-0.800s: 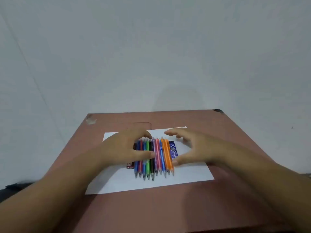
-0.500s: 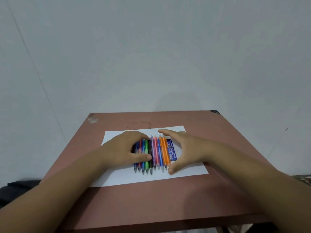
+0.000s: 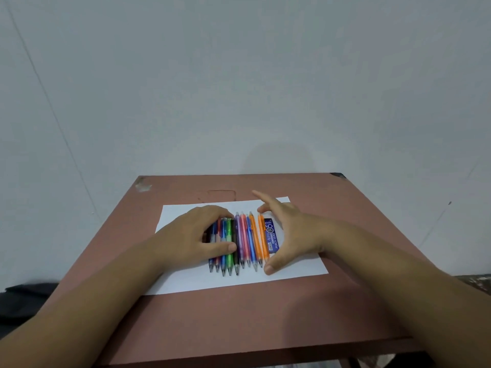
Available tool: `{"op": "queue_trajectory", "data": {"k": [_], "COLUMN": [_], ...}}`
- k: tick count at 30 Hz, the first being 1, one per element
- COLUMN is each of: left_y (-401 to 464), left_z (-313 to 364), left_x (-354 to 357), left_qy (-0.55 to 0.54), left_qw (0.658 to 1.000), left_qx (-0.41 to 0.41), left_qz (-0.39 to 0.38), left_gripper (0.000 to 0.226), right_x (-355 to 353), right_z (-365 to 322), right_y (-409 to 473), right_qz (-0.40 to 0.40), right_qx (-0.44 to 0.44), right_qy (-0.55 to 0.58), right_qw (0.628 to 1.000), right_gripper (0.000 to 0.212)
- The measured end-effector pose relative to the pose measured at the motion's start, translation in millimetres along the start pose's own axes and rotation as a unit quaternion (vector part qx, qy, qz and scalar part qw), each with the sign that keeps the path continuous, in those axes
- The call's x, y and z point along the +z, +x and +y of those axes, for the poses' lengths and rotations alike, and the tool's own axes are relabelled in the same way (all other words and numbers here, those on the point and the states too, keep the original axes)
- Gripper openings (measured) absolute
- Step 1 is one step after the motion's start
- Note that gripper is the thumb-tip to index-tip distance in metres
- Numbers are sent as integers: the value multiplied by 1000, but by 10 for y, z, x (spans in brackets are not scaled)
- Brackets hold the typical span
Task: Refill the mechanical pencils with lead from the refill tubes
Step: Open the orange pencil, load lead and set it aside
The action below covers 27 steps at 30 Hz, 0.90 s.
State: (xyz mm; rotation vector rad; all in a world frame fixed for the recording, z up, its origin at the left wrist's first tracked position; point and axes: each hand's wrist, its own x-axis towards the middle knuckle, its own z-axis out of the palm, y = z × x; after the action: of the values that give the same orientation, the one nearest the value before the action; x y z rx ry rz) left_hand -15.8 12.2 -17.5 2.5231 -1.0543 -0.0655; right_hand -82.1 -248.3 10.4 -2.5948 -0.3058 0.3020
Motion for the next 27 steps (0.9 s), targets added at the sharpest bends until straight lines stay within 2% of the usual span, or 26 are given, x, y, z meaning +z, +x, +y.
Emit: {"op": "queue_trajectory", "data": {"k": [4,6,8,10,13,16,19,22,25,27], "left_y": [-3,25,89,185,317,396,456,501,515,506], "left_z": [-17,42,157,279,423,464,391,291,176,81], "left_x": [-28,-70,-130,-194,-274,-312,-316,-302,-256,-226], "left_qy": [-52,-67,-96,-161,-295,-379,-418,-405,-368,-350], "left_qw": [998,992,985,979,949,920,902,906,918,924], "left_qx": [-13,-12,-32,-62,-99,-95,-94,-110,-124,-130], "left_qz": [44,110,138,107,39,35,47,64,78,81], "left_gripper": [63,47,29,24,34,32,28,26,25,24], "right_x": [18,-11,-64,-121,-149,-111,-67,-55,-64,-39], "right_z": [6,-24,-78,-153,-268,-334,-322,-295,-238,-173], "right_y": [-14,-21,-18,-6,44,133,194,316,508,579], "right_qz": [40,69,98,127,174,211,208,223,296,309], "right_qx": [-12,-25,-41,-57,-88,-109,-107,-79,-43,-13], "right_qy": [49,73,84,84,69,54,71,166,306,336], "right_qw": [998,995,991,987,978,970,970,957,904,890], "right_gripper": [145,145,144,143,144,144,141,119,86,62]}}
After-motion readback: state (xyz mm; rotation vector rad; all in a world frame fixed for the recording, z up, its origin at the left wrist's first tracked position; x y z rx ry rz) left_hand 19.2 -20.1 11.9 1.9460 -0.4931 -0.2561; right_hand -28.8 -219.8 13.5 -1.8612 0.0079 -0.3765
